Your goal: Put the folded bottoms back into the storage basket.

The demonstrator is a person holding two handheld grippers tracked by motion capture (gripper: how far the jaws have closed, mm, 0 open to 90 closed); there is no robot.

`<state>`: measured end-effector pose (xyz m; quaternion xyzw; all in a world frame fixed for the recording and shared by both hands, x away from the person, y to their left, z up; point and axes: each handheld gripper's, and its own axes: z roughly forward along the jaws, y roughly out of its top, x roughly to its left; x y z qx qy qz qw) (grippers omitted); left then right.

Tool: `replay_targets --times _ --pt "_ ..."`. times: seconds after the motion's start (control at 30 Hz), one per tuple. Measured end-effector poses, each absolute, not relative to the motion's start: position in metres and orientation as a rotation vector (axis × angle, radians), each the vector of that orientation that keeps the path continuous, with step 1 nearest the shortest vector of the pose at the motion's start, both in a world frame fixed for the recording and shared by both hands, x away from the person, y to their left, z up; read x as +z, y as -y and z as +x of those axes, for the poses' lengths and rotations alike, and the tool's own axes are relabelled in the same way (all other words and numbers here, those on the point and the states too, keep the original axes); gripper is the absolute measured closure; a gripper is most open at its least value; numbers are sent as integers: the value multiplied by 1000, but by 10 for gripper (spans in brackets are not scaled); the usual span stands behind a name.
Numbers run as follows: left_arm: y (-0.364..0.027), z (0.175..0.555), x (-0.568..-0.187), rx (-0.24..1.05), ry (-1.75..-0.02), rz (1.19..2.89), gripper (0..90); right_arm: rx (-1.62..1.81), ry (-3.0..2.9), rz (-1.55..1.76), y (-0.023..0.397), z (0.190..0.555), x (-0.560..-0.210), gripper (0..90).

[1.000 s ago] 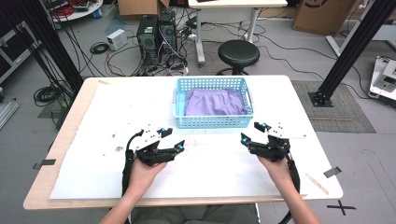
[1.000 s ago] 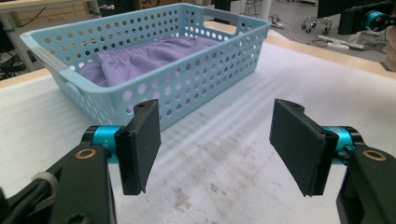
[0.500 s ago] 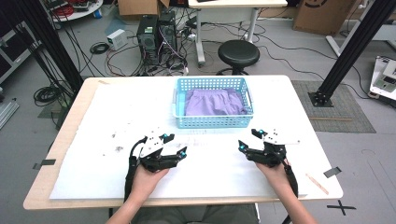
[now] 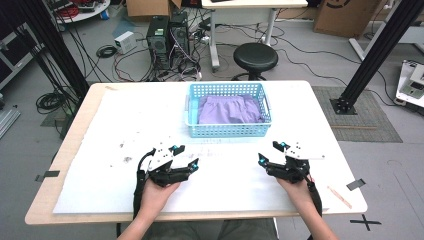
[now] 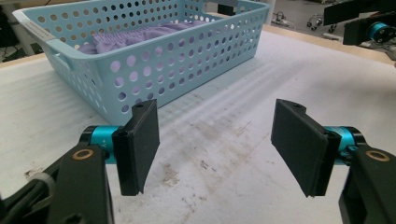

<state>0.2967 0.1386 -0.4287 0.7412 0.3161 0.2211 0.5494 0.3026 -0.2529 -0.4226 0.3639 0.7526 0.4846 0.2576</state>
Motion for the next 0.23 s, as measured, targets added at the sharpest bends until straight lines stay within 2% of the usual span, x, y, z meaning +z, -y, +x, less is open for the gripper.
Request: replay_targets --times 0.23 --pt "-140 295 -430 526 -758 1752 325 1305 -2044 993 255 299 -424 303"
